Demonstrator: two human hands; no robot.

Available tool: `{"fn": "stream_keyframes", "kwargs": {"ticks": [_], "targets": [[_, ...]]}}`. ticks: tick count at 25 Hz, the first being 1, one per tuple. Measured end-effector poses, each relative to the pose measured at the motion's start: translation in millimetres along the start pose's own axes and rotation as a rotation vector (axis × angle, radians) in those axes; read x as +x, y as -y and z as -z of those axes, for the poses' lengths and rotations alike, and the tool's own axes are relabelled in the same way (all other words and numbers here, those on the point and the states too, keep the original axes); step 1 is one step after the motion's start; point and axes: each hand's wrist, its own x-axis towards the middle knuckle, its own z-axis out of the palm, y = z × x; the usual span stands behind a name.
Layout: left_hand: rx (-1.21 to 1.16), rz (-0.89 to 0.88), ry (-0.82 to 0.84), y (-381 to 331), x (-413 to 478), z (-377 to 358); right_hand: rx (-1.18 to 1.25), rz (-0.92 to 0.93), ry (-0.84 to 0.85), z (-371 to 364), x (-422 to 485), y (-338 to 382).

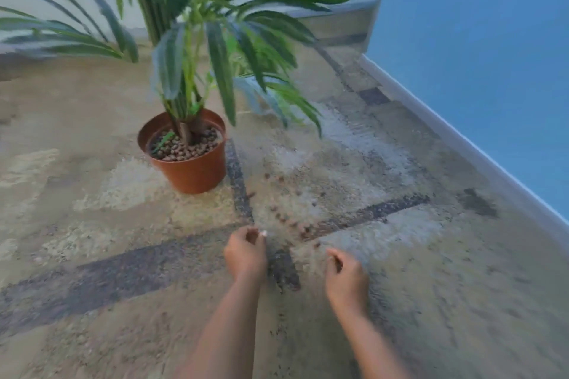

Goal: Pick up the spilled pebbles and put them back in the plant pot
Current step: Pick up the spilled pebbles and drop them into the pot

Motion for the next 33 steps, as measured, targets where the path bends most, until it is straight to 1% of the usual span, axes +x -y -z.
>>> {"fn": "stream_keyframes", "kwargs": {"ticks": [1, 3, 5, 7, 9, 12, 14, 16, 17, 19, 21, 22, 24, 25, 27, 30, 33], "targets": [[0.002, -0.010, 0.066, 0.8, -6.5, -10.9, -0.030, 0.006, 0.044, 2.9, -0.5, -7.0], [0.124, -0.083, 0.166, 1.6, -12.2, -28.1, -0.145, 0.062, 0.132, 2.0, 0.9, -9.1], [0.240, -0.162, 0.206, -0.9, -9.0, -37.8, -0.210, 0.146, 0.168, -2.8, 6.1, -1.3], [0.232, -0.173, 0.189, -8.6, -2.8, -35.9, -0.248, 0.164, 0.192, -9.4, 11.9, 8.8], [0.230, -0.188, 0.121, -14.2, 7.6, -28.0, -0.336, 0.175, 0.196, -17.7, 19.9, 18.7], [0.300, -0.219, 0.066, -19.1, 30.9, -17.5, -0.463, 0.296, 0.222, -35.7, 36.2, 31.7], [0.301, -0.186, 0.035, -22.9, 53.4, -14.4, -0.515, 0.368, 0.250, -47.1, 46.2, 35.2], [0.198, -0.111, -0.042, -27.3, 74.9, -12.8, -0.494, 0.370, 0.231, -53.3, 49.8, 34.3], [0.177, -0.102, -0.054, -29.3, 83.7, -13.8, -0.458, 0.359, 0.218, -53.6, 50.0, 33.4], [0.243, -0.148, 0.028, -32.3, 100.2, -19.0, -0.389, 0.393, 0.205, -53.5, 50.5, 30.6], [0.357, -0.231, 0.138, -35.2, 114.4, -26.5, -0.384, 0.479, 0.168, -52.2, 52.6, 26.0], [0.414, -0.270, 0.147, -36.0, 118.6, -29.4, -0.356, 0.490, 0.157, -51.5, 54.7, 24.2], [0.488, -0.324, 0.069, -34.5, 116.4, -35.3, -0.224, 0.437, 0.150, -49.3, 62.4, 24.2], [0.479, -0.331, 0.010, -30.2, 109.8, -38.2, -0.142, 0.404, 0.138, -48.3, 68.6, 27.8], [0.358, -0.309, -0.096, -17.8, 92.4, -46.2, -0.050, 0.372, 0.121, -48.5, 89.8, 40.2], [0.174, -0.282, -0.216, -4.2, 76.3, -51.0, -0.100, 0.399, 0.145, -55.6, 132.3, 65.1], [0.070, -0.224, -0.271, -7.7, 75.5, -50.4, -0.161, 0.422, 0.188, -69.5, 167.1, 89.9]]}}
